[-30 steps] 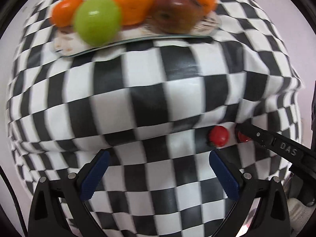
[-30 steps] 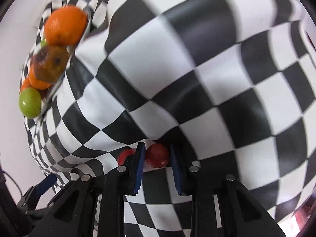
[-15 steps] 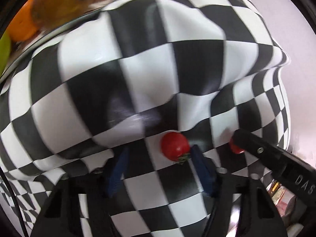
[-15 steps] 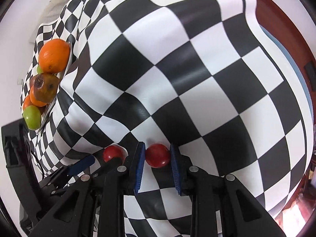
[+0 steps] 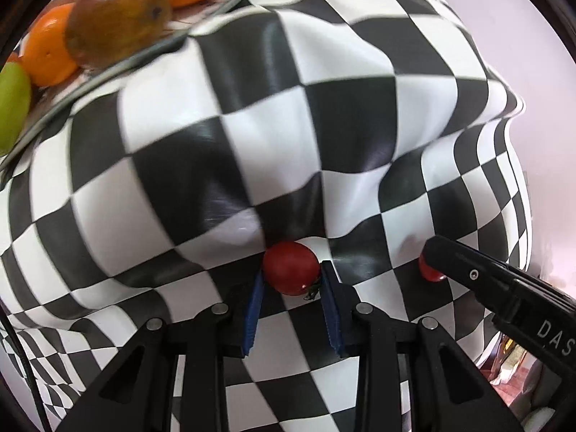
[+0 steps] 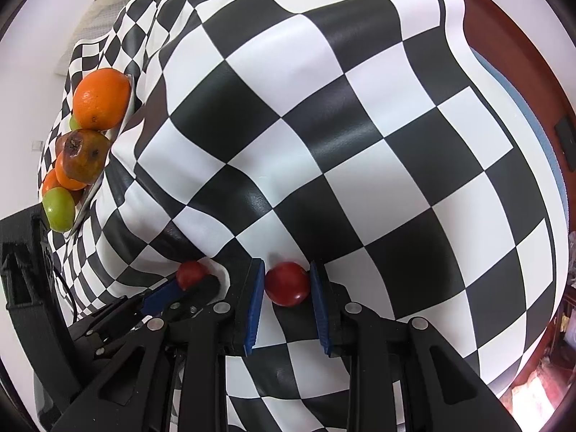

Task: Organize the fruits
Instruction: 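Lower both cherry tomatoes onto the plate and open both tools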

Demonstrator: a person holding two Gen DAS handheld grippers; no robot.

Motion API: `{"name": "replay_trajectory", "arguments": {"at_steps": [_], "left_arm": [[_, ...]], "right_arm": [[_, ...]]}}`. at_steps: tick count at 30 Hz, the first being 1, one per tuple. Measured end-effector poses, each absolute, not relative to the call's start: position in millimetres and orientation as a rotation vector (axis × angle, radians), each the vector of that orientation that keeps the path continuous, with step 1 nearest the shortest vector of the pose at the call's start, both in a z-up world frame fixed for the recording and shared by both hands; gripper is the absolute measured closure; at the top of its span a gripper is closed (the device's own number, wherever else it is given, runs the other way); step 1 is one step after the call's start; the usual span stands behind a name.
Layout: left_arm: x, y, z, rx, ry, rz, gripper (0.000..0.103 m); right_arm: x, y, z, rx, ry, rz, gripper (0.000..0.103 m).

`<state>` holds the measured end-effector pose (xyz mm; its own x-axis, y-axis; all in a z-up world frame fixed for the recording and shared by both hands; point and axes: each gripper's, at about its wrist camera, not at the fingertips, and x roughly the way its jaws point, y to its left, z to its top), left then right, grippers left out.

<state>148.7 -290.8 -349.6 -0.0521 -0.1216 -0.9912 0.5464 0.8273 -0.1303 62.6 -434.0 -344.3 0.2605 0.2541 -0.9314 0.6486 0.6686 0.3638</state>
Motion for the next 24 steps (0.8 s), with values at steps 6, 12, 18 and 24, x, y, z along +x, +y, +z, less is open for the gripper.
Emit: {"name": "replay_trajectory", "arguments": {"at_steps": [6,12,18,24], "left_arm": [[163.5,-251.9,-318.2,0.268,1.500,-0.556,0.075],[181.6,-202.4,-269.9,0.152,1.447,-0.539,0.075],[220.8,-142.5,-224.4,0.023,1.396,-0.494,0.075],[274.5,-78.3,-208.1,-0.099,1.388,-0.399,0.075]], "right_arm": [[68.3,-425.0,-326.6,0.857,1.291,-0.270,0.075],[88.8,-406.8,-296.6,0.863,1.247,-0.182,0.075],[134.9,-371.1,-255.5,0.849,1.190,-0.045,0.075],[209.5,-318.1,-230.2,0.830,1.175,0.110,0.075]]}}
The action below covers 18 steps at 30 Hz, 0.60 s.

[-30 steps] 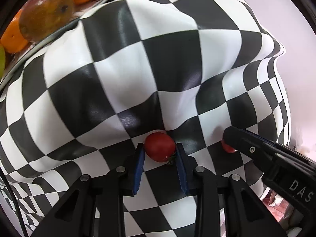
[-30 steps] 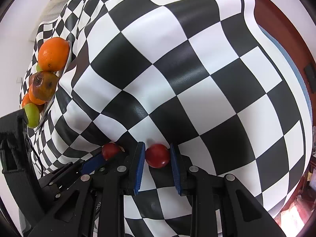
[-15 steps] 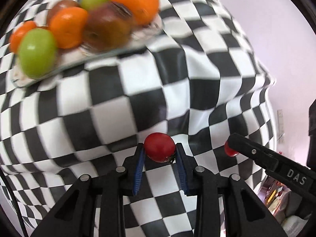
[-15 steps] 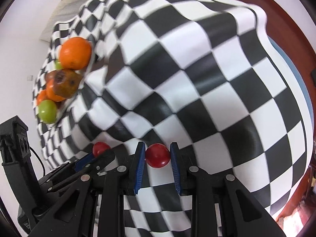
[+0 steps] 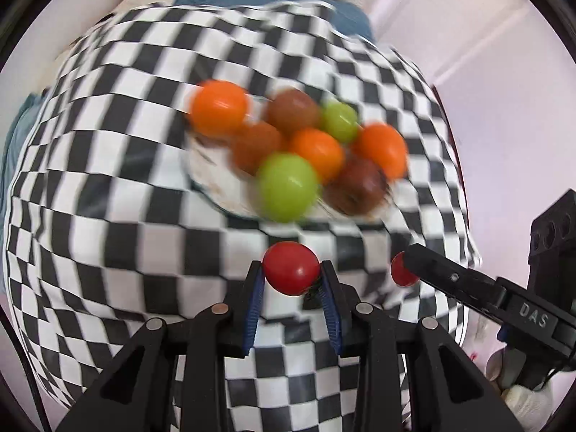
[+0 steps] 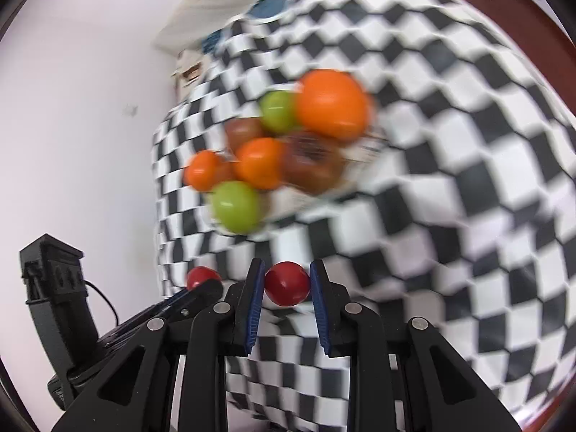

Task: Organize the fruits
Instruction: 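Lower both cherry tomatoes onto the plate and open both tools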

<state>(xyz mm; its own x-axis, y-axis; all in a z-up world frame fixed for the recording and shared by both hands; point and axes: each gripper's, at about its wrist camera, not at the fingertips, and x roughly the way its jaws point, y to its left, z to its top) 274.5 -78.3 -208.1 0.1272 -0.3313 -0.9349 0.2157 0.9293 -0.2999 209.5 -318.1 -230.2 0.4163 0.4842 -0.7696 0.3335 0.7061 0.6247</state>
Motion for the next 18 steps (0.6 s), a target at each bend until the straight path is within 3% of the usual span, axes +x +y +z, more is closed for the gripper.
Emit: {"name": "replay_trajectory", "arguments": {"at_steps": [9,18], "left_arm": [[358.7,-34.6,-245.1,-0.240,1.486,-0.318,0.075],[392.2,-32.3,-278.4,-0.399,1.579,-0.333,0.075]], "right_arm": [[314.4,-240.1,-223.2,0.685,1.239,0.200,0.075],[348.4,-217.0,-238.2,0.583,1.350,0.180,0.074]]}}
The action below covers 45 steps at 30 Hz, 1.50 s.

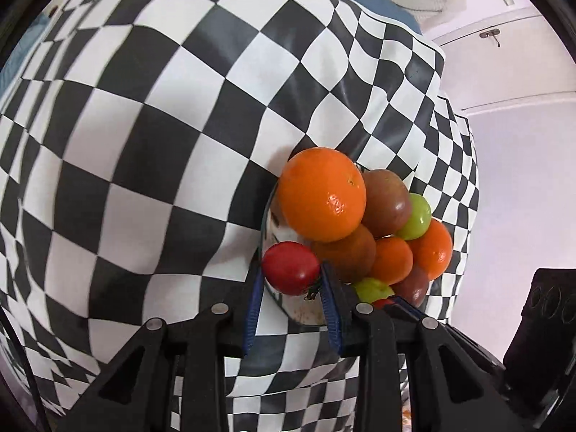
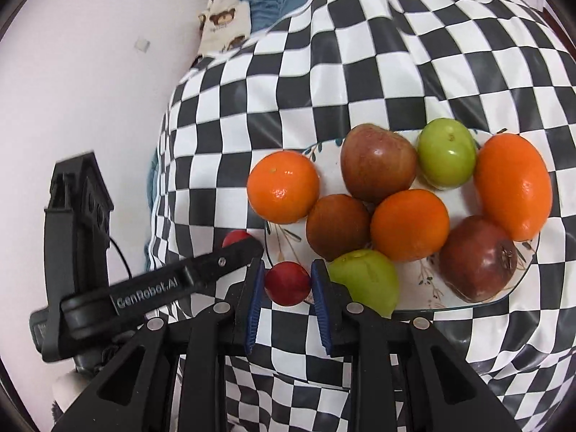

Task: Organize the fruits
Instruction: 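Lower both cherry tomatoes onto the plate and open both tools, then lift both tools away from the plate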

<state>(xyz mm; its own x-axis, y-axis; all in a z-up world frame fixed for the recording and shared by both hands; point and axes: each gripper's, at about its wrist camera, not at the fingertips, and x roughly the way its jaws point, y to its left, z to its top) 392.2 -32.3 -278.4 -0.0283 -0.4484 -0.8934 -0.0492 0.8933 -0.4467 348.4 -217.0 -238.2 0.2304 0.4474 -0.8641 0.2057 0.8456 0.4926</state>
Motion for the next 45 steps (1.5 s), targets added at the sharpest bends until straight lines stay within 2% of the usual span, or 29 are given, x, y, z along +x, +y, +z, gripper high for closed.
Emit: {"name": "replay_trajectory", "arguments": {"at_steps": [3,4,5,7,8,9,11,12,13,16,19,25,29,35,45], "left_arm": [[396.2,-30.9,-283.6,-0.428,1.608,-0.337,0.074],[397.0,-31.0,-284.5,-0.440,1.616,-0.332,0.074],[398.0,-31.8,-285.6,-0.454,1.625,-0.340,0.074],[398.9,-32.9,-283.4,-0.450,1.643,-0.345,0.067],[398.9,-34.6,-281.4,-0.440,1.638,-0.343,0.057],[398.4,-36.4,-278.8,-0.429,1.627,-0.344,0.042],[397.9,-36.0,-270.5,-0.394,1.603,-0.342,0.018],[397.4,-35.8,-266.6,-0.378,1.592,-0.337,0.017],[396.8,-35.2,-263.8,-0.366,1.585,-0.329,0.016],[393.1,-35.5,-253.4,-0.313,1.559,-0.309,0.016],[379.7,-40.8,-234.0,-0.148,1.467,-0.231,0.016],[341.5,-55.1,-208.8,0.054,1.330,-0.176,0.016],[322.7,-65.3,-197.0,0.078,1.285,-0.173,0.016],[298.8,-70.2,-173.0,0.101,1.210,-0.163,0.016],[249.9,-71.5,-110.7,0.093,1.088,-0.187,0.016]], "right_arm": [[352.4,-216.2,-240.6,0.573,1.381,0.167,0.069],[353.7,-217.2,-240.7,0.574,1.388,0.158,0.056],[353.9,-218.3,-240.0,0.579,1.390,0.159,0.047],[354.7,-222.0,-237.7,0.581,1.391,0.141,0.040],[354.4,-222.8,-234.3,0.570,1.389,0.134,0.037],[352.8,-224.8,-230.4,0.557,1.379,0.129,0.036],[349.7,-229.4,-222.6,0.537,1.366,0.100,0.021],[349.2,-231.7,-220.7,0.527,1.363,0.091,0.018],[347.1,-234.9,-217.8,0.523,1.360,0.080,0.014],[338.2,-244.4,-207.4,0.466,1.347,0.036,0.014],[324.4,-251.2,-197.2,0.358,1.318,-0.035,0.011],[291.6,-265.0,-187.9,0.222,1.275,-0.136,0.011],[270.9,-273.8,-183.6,0.192,1.247,-0.172,0.007],[248.7,-276.5,-171.7,0.170,1.185,-0.211,0.007],[192.5,-276.4,-108.6,0.177,1.062,-0.214,0.007]]}}
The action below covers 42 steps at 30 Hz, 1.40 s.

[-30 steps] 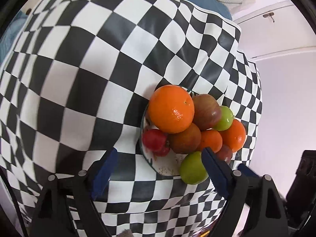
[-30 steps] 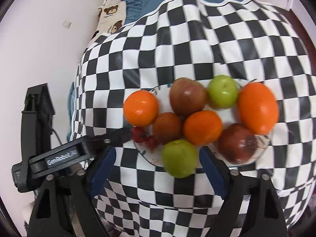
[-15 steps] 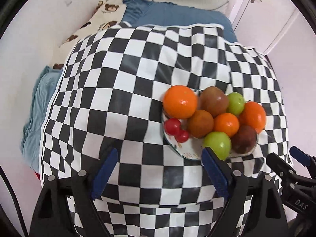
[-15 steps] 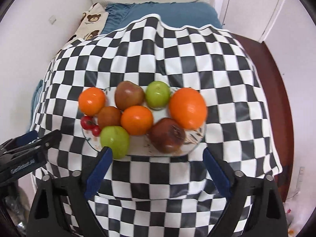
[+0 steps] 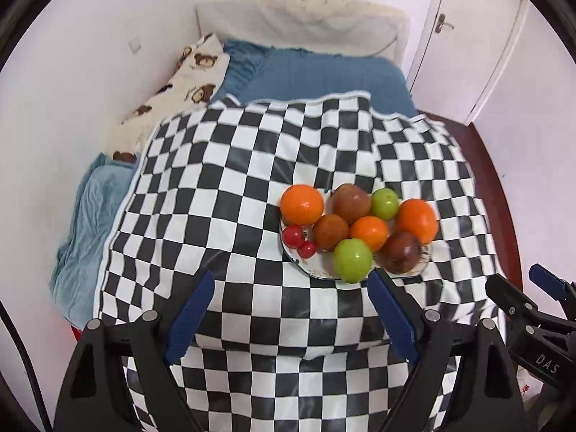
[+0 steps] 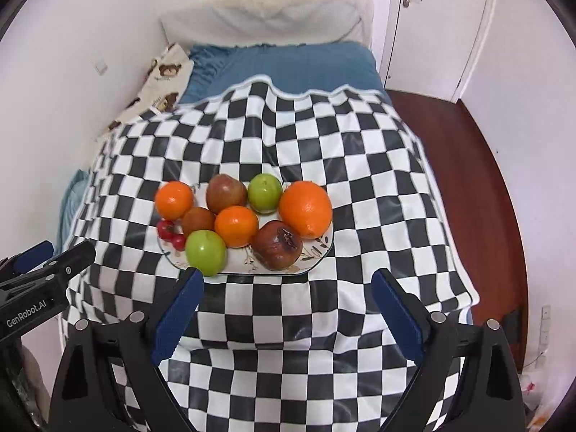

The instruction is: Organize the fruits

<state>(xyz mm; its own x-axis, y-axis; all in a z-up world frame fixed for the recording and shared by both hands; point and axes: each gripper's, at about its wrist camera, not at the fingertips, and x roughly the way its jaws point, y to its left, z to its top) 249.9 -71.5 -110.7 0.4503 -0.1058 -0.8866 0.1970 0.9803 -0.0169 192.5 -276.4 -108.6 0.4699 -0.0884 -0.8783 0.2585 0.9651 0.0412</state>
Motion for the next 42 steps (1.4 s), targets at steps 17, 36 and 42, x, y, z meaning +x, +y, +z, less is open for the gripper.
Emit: {"name": "replay_trajectory", "arguments": {"at_steps": [17,36,42], "left_arm": [[157.4,-72.9,-28.8,0.093,0.940,-0.278,0.016],[125.4,-71.6,-6.2,0.080,0.892,-0.278,0.015],[137.5,-81.2,-16.2,0.118,0.868,-0.263,0.000]], "right_arm": [[87.5,-268.1,-0.5,0.162,0.862,-0.221,0.006],[49.8,-258.7,28.7,0.144,0.806,-0.223,0.003],[61.4,-263.3,14.6,0.140,0.792,-0.231,0.003]]}}
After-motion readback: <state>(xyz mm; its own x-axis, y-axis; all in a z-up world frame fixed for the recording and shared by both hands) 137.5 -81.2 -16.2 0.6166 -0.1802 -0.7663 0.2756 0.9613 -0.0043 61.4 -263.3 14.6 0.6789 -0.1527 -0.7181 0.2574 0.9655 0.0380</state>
